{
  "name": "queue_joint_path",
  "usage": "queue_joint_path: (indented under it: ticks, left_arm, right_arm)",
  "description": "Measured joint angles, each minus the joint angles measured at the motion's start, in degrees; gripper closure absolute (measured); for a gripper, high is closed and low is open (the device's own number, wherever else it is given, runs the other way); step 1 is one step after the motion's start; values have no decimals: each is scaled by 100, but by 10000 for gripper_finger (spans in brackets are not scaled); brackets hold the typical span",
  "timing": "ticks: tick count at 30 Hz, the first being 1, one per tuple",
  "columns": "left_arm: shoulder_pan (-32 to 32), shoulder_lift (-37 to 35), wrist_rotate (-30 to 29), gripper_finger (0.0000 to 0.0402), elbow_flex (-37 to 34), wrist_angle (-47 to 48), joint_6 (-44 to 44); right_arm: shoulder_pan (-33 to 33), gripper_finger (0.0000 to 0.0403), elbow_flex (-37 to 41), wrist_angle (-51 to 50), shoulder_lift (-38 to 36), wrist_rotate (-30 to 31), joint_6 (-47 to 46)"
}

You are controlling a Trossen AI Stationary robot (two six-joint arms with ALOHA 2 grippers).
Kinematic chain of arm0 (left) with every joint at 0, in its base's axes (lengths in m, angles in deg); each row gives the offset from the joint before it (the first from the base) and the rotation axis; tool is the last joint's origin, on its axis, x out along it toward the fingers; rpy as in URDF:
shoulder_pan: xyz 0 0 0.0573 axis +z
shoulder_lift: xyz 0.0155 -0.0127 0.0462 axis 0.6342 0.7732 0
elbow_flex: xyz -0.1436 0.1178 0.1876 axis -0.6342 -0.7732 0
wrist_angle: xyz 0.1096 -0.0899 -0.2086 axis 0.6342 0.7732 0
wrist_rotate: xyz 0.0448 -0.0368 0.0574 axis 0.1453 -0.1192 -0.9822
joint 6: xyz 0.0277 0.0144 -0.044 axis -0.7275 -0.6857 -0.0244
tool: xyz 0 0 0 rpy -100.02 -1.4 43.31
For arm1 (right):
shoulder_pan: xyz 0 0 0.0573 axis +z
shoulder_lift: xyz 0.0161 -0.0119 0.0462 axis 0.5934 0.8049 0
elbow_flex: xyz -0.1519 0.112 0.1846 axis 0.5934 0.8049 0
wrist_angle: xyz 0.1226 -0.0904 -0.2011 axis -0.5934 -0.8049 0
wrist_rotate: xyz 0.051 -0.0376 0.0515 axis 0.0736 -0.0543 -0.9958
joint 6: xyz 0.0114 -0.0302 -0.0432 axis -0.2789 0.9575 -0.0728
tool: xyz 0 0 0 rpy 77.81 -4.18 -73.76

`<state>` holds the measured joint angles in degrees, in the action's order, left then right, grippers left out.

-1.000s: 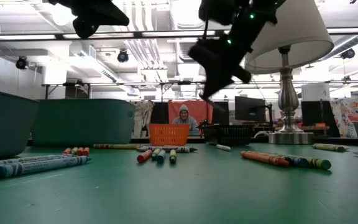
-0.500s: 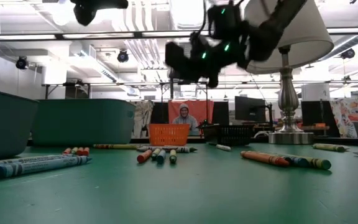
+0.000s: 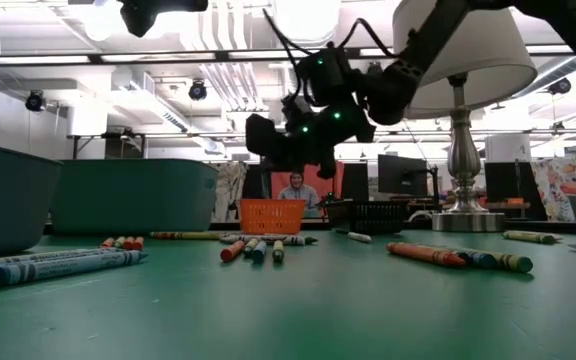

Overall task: Sort crayons
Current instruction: Put the blue crayon into the orange bin, then put the white crayon into the blue bin

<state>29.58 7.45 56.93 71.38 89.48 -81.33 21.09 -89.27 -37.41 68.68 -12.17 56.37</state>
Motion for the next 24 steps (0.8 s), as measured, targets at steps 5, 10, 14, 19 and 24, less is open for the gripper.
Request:
queue_joint_path:
  ticks: [5,10,14,19,24]
  left_arm:
    - [1,-2,0,401,0,-6,2]
    - [0,68,7,401,0,3,34]
    - [1,152,17,401,0,13,88]
    - [1,260,24,401,0,48,223]
    - [2,444,124,401,0,59,509]
  right_arm:
    - [0,365,-221,-502,-2,-4,-21]
    - [2,333,-279,-635,-28,-10,-22]
    - [2,312,-289,-870,-191,-150,-17]
    - [24,298,-287,-1860,-777,-508,86]
    - [239,298,-289,-3359,-1587,-905,316]
